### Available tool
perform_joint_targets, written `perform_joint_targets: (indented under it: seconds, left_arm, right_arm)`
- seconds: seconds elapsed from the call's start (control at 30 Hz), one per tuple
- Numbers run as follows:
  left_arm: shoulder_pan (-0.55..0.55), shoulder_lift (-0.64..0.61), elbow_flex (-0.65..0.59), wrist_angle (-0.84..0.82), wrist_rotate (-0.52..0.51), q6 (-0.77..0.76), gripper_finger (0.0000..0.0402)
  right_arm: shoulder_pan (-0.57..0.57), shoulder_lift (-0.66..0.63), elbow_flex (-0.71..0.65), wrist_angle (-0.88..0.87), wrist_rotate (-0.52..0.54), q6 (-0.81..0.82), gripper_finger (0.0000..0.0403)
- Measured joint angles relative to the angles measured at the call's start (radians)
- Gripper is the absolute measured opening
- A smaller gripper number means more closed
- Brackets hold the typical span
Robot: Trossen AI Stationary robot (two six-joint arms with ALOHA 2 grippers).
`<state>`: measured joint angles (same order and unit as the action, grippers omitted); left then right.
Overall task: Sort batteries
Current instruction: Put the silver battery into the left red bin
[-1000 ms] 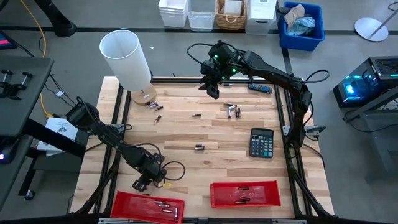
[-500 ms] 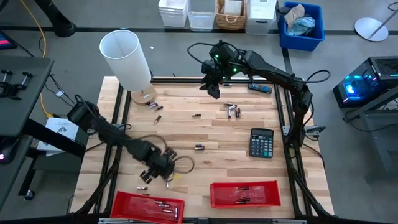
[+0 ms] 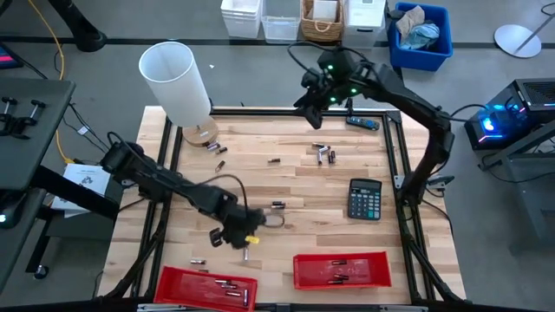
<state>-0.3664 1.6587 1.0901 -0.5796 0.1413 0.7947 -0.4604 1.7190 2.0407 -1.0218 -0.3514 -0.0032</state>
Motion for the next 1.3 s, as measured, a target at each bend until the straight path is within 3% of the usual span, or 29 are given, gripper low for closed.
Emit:
perform_joint_targets:
  seconds: [0.1, 0.2, 0.37, 0.57, 0.73, 1.1, 1.3]
  left_arm:
    - [-0.025, 0.045, -0.007, 0.037, 0.009, 0.146, 0.0188]
    - [-0.029, 0.084, -0.027, 0.149, 0.002, 0.167, 0.0188]
    - [-0.038, 0.168, -0.026, 0.236, -0.002, 0.204, 0.0188]
    - [-0.057, 0.201, -0.026, 0.255, -0.001, 0.285, 0.0188]
    - [-0.047, 0.239, -0.025, 0.322, 0.024, 0.281, 0.0188]
    - [-0.008, 0.295, -0.012, 0.295, 0.124, 0.220, 0.0186]
    - [-0.005, 0.298, -0.010, 0.276, 0.160, 0.177, 0.0122]
  right_arm:
    - [0.029, -0.041, 0.000, -0.005, 0.000, 0.091, 0.0149]
    - [0.070, -0.075, 0.000, -0.003, 0.028, 0.164, 0.0149]
    - [0.155, -0.108, 0.000, -0.002, 0.182, 0.260, 0.0149]
    - [0.231, -0.118, 0.000, -0.005, 0.295, 0.323, 0.0149]
    - [0.267, -0.118, 0.000, -0.005, 0.339, 0.363, 0.0149]
    - [0.298, -0.117, 0.000, -0.005, 0.363, 0.422, 0.0149]
    - [0.298, -0.116, 0.000, -0.004, 0.371, 0.410, 0.0149]
